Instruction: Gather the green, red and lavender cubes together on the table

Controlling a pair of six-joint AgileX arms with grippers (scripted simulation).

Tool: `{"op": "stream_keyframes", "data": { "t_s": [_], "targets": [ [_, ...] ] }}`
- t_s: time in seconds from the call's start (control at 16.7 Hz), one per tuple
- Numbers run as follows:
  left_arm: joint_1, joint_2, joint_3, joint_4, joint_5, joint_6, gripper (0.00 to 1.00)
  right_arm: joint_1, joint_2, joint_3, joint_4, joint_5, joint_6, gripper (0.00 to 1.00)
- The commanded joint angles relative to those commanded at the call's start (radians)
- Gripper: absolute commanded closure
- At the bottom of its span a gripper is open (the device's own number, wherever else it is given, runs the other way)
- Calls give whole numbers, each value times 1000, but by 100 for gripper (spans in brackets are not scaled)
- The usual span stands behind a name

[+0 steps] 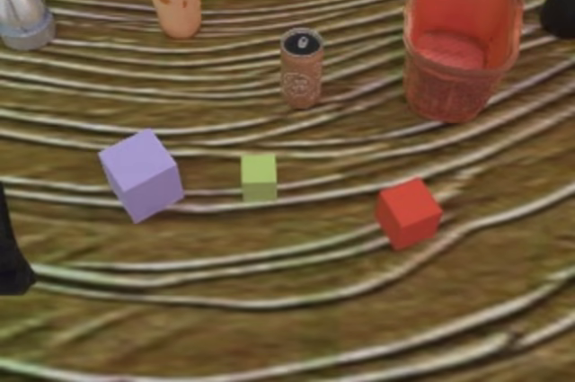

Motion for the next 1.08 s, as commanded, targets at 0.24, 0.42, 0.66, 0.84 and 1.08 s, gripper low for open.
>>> {"op": "stream_keyframes", "data": {
  "t_s": [0.24, 0.42, 0.66, 0.84, 1.08],
  "targets": [
    [-8, 30, 30, -20, -1, -11, 0, 0, 0, 0, 0, 0, 0, 0],
    [-43, 153, 154, -100, -1, -52, 0, 0, 0, 0, 0, 0, 0, 0],
    [-124, 463, 452, -286, 2, -137, 0, 0, 0, 0, 0, 0, 0, 0],
    [-198, 785, 733, -464, 4, -213, 0, 0, 0, 0, 0, 0, 0, 0],
    [-299, 1272, 1122, -718, 5, -321, 0, 0, 0, 0, 0, 0, 0, 0]
  ]
}}
